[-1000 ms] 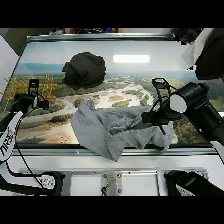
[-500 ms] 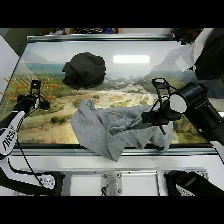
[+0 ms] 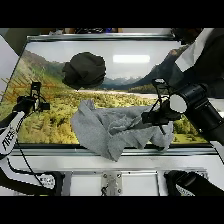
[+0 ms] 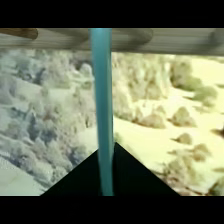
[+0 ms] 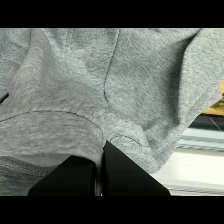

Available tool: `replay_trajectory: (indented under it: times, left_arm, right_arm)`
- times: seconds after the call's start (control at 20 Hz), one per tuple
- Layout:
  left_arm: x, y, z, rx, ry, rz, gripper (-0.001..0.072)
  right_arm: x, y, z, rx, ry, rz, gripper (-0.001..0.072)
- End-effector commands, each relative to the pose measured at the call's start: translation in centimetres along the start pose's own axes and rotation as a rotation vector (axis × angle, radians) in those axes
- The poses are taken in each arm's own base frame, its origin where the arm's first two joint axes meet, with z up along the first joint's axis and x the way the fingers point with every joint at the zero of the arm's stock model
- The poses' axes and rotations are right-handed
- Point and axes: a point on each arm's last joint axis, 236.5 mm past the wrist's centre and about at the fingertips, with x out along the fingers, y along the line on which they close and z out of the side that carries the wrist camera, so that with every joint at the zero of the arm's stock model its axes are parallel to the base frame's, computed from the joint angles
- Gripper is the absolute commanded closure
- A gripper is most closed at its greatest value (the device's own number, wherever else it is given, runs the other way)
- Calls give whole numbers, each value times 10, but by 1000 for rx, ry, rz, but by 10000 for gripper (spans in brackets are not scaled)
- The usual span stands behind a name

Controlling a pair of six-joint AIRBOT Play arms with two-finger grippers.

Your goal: Fold the clothes and pants, and hang the long-sleeved shirts on hangers.

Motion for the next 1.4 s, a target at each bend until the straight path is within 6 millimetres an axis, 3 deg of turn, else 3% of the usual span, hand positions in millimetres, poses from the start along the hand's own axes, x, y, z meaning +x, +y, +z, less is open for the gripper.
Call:
replay_trajectory:
  times: [0.0, 0.3, 0.45, 0.65, 0.8, 0.9, 1.05, 1.25, 1.35]
  left_arm:
    - [-24, 14, 19, -12, -65, 23, 693]
    - [-101, 39, 55, -52, -213, 67, 694]
    - [-141, 33, 73, -12, -296, 68, 694]
    - [-193, 13, 91, 75, -399, 56, 694]
    - [-223, -26, 76, 244, -375, -39, 694]
    - [-242, -68, 51, 435, -347, -209, 694]
    - [-291, -124, 23, 620, -415, -500, 694]
    - [-354, -145, 17, 718, -620, -701, 694]
    - [-364, -140, 15, 720, -646, -703, 693]
  right_arm:
    - [0, 0, 0, 0, 1, 0, 680]
    - [0, 0, 0, 0, 1, 0, 680]
    - [0, 0, 0, 0, 1, 0, 680]
    - [0, 0, 0, 0, 1, 0, 680]
    - [0, 0, 0, 0, 1, 0, 680]
    - [0, 0, 0, 0, 1, 0, 680]
    - [0, 0, 0, 0, 1, 0, 680]
    - [0, 0, 0, 0, 1, 0, 680]
    - [0, 0, 0, 0, 1, 0, 680]
